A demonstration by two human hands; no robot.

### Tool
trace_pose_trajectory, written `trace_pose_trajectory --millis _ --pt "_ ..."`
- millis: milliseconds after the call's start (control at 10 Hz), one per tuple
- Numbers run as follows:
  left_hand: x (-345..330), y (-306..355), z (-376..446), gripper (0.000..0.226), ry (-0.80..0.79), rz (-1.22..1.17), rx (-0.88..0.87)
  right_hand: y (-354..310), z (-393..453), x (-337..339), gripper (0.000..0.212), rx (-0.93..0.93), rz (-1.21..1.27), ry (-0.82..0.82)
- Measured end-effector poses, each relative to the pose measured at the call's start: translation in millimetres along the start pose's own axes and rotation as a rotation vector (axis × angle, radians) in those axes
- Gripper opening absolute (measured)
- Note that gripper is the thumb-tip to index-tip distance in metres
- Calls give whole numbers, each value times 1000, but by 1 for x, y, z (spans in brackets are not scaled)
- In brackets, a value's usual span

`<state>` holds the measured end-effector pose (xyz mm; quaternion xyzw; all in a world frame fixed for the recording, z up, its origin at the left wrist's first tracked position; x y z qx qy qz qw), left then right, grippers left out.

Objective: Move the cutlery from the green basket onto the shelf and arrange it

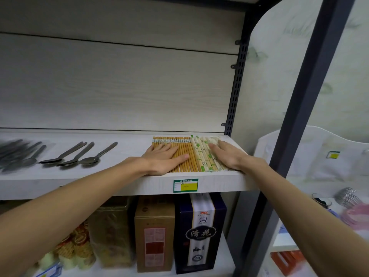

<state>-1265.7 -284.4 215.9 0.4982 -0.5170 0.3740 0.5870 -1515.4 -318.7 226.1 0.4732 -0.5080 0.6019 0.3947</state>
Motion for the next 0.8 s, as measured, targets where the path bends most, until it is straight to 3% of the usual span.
trace_pose_trajectory --millis 300,500,800 --pt "0 3 -5 87 15 -7 6 2 8 -3 90 -22 -131 -61" --pt "-1 2 -6 85 28 -37 0 -10 -2 1 79 23 -159 -8" --pt "10 2 -24 61 379 -113 -110 -59 -9 1 66 138 -138 139"
Point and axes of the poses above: each hand's wrist, its own z-axis towards the middle knuckle, its own x-axis out of the back of the hand, y = z × x, the point moved 1 cm from there along z, towards the middle knuckle, and after that the axes turned 4 degrees about -z, right-handed, at the moved point
